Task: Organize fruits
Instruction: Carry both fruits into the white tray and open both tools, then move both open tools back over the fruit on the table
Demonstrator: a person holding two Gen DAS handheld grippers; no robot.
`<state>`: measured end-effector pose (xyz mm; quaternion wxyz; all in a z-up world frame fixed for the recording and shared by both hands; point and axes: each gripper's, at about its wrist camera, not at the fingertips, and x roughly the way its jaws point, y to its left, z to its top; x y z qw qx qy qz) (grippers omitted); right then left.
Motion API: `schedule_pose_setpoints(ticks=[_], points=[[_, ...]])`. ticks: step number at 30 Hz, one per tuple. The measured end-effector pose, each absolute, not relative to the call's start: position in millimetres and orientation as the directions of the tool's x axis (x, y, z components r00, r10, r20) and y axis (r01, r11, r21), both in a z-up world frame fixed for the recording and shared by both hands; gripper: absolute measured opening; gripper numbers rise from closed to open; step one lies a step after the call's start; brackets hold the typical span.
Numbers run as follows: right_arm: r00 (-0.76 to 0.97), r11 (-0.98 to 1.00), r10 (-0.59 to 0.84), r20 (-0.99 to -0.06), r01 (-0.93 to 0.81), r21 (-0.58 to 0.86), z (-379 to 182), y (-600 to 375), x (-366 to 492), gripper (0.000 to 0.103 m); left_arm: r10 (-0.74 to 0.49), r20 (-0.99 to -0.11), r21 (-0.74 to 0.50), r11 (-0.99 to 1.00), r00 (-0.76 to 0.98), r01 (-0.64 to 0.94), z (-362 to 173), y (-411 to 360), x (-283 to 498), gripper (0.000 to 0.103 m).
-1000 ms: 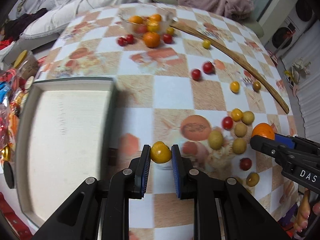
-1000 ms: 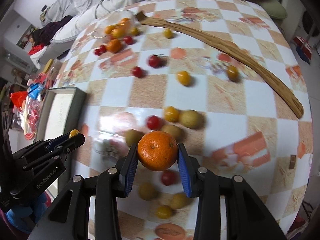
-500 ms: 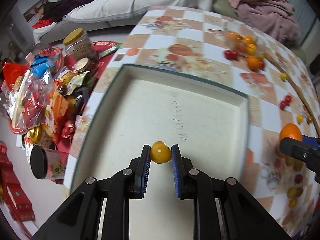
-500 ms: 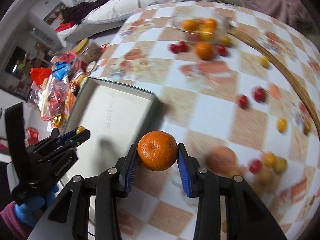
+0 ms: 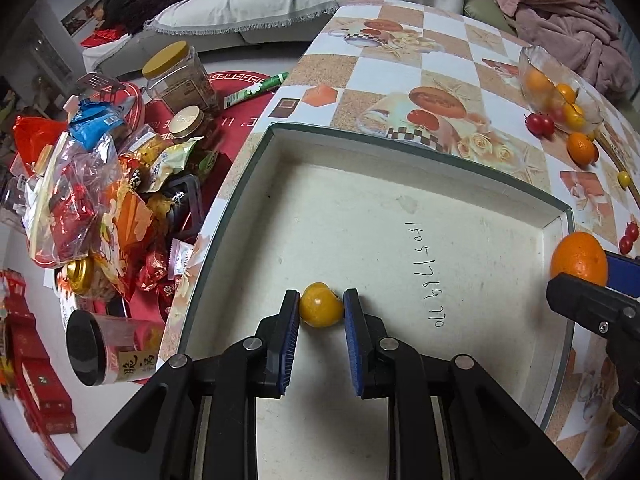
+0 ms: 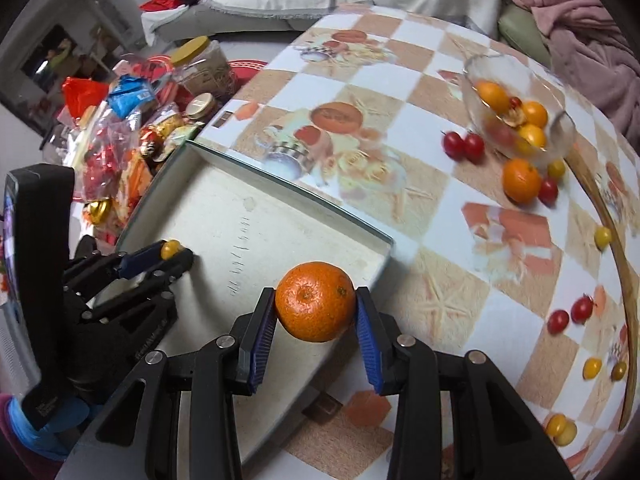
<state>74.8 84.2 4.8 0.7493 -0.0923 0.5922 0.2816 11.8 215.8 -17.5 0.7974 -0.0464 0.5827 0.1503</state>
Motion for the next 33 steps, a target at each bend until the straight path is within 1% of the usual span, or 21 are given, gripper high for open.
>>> schedule_pose_setpoints(ticks=[3, 6, 8, 9, 10, 11, 12, 14, 17, 18, 19, 20, 27, 33], points=[[0.146, 0.812, 0.318, -0.937, -0.551, 0.190, 6.5, 90.8, 74.1, 0.043, 0.183, -0.942, 0.102, 0.954, 0.281, -0.282, -17.4, 216.7, 10.7, 0.024], [0.090, 0.804, 0.306, -0.948, -0.558, 0.206, -8.2, 99.6, 76.6, 0.042, 0.190, -0.940, 0.108, 0.954, 0.284, -0.281, -17.4, 215.7, 9.8, 0.024], [0.082, 0.804, 0.269, -0.960, -0.568, 0.176, -18.4, 105.4, 77.7, 0.042, 0.190, -0.939, 0.108, 0.954, 0.286, -0.280, -17.6, 216.1, 9.9, 0.025], [0.076, 0.802, 0.261, -0.963, -0.572, 0.172, -21.4, 106.4, 77.8, 0.042, 0.191, -0.939, 0.109, 0.955, 0.287, -0.276, -17.5, 216.0, 9.7, 0.027], [0.060, 0.797, 0.257, -0.964, -0.577, 0.177, -25.5, 108.2, 78.5, 0.042, 0.198, -0.937, 0.117, 0.954, 0.287, -0.275, -17.5, 215.8, 9.3, 0.051], [0.050, 0.793, 0.251, -0.967, -0.583, 0.176, -28.0, 109.7, 78.6, 0.042, 0.209, -0.935, 0.128, 0.953, 0.288, -0.276, -17.1, 216.0, 8.4, 0.071], [0.047, 0.789, 0.245, -0.968, -0.590, 0.171, -29.9, 110.8, 79.2, 0.043, 0.250, -0.925, 0.164, 0.942, 0.287, -0.292, -16.4, 216.7, 6.2, 0.080], [0.043, 0.782, 0.248, -0.968, -0.598, 0.174, -30.0, 112.2, 80.3, 0.046, 0.233, -0.923, 0.140, 0.945, 0.305, -0.295, -15.8, 220.0, 0.7, 0.080], [0.052, 0.779, 0.271, -0.961, -0.599, 0.187, -25.1, 111.6, 80.0, 0.058, 0.227, -0.932, 0.144, 0.947, 0.283, -0.287, -19.6, 221.2, -3.9, 0.080], [0.064, 0.777, 0.288, -0.955, -0.599, 0.194, -20.3, 110.7, 78.9, 0.070, 0.230, -0.932, 0.147, 0.947, 0.282, -0.284, -19.3, 220.5, -5.2, 0.080], [0.083, 0.775, 0.316, -0.945, -0.596, 0.207, -11.4, 108.3, 76.6, 0.084, 0.231, -0.931, 0.149, 0.948, 0.283, -0.281, -18.5, 219.5, -6.5, 0.080], [0.102, 0.777, 0.336, -0.936, -0.592, 0.214, -4.1, 105.2, 75.6, 0.086, 0.230, -0.931, 0.150, 0.949, 0.283, -0.279, -17.8, 218.3, -7.3, 0.080], [0.181, 0.835, 0.356, -0.917, -0.503, 0.225, 22.0, 62.3, 63.6, 0.086, 0.194, -0.937, 0.127, 0.964, 0.292, -0.234, -4.4, 192.1, -9.2, 0.080], [0.217, 0.910, 0.294, -0.931, -0.362, 0.203, 22.2, -20.9, 51.3, 0.086, 0.121, -0.939, 0.088, 0.989, 0.323, -0.115, 12.9, 136.5, -6.0, 0.080]])
